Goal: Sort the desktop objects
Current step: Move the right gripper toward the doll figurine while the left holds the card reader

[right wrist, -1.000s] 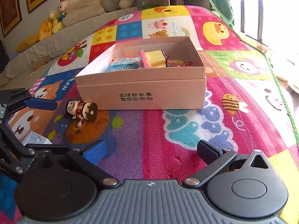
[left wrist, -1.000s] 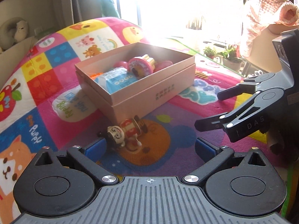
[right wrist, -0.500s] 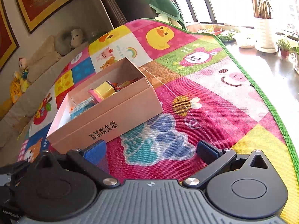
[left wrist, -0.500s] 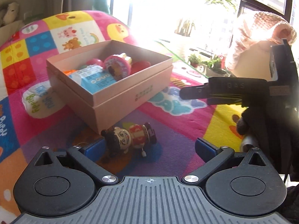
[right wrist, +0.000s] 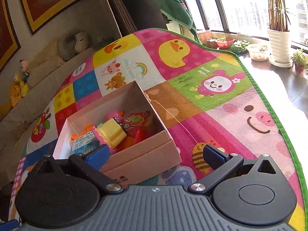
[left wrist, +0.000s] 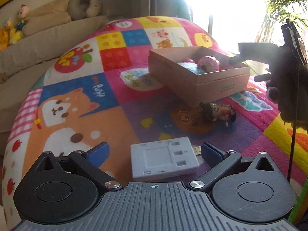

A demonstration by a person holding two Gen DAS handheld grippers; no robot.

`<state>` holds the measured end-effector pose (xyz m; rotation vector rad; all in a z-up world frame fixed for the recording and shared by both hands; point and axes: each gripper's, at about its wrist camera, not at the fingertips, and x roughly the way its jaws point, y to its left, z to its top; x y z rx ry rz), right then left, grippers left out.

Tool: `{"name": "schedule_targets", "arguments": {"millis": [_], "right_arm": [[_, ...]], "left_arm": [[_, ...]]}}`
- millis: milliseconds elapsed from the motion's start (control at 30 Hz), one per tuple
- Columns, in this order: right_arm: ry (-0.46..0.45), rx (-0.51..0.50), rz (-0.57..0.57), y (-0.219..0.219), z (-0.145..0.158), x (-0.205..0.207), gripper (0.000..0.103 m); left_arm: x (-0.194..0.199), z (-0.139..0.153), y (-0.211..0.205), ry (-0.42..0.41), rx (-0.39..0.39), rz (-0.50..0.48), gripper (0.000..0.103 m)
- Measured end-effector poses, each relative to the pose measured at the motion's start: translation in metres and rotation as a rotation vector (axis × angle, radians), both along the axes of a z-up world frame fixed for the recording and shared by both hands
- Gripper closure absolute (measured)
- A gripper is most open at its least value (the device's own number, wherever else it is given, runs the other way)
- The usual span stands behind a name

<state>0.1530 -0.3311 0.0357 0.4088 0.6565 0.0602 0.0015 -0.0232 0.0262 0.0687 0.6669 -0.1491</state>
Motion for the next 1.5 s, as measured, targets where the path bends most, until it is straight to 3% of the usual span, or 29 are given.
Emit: {"name": "schedule_targets", "arguments": {"millis": [133, 200, 367, 567, 700, 833, 933, 1067, 1333, 1500], "right_arm": [[0.032, 0.034, 0.037, 0.02, -0.005, 0.03, 0.0], [0.029, -0.017, 0.028, 0.039, -0.002, 0.031, 0.0], [0.022, 0.014, 0.27, 0.069, 0.001, 0.025, 0.0], [-0.078, -0.167, 0.355, 0.08, 0.015, -0.024, 0.0], [-0.052, -0.295, 0.427, 0.074, 0.003, -0.061, 0.0], [-0.002, -0.333, 0.407, 0.061, -0.013, -0.08, 0.0], [0.054, -0.293, 0.365, 0.05, -0.023, -0.08, 0.0], [0.056, -0.285, 0.34, 0.049, -0.026, -0.08, 0.0], [0.067, -0.376, 0.346, 0.063, -0.029, -0.081, 0.0], [0.062, -0.386, 0.343, 0.065, -0.029, -0.083, 0.0]], "left_arm": [[-0.007, -0.006, 0.005, 0.007, -0.01, 0.011, 0.0], [-0.008, -0.008, 0.005, 0.009, -0.017, 0.001, 0.0], [-0.006, -0.012, 0.0, 0.027, -0.025, -0.013, 0.0], [-0.004, -0.017, -0.007, 0.055, -0.043, -0.053, 0.0], [0.0, -0.017, -0.013, 0.097, -0.09, -0.096, 0.0], [-0.007, -0.011, -0.023, 0.131, -0.156, -0.251, 0.0], [-0.013, -0.007, -0.031, 0.087, -0.091, -0.29, 0.0], [-0.007, -0.008, -0.034, 0.052, 0.015, -0.249, 0.0], [0.016, -0.022, -0.041, 0.071, 0.059, -0.254, 0.0], [0.017, -0.021, -0.035, 0.023, 0.141, -0.177, 0.0]]}}
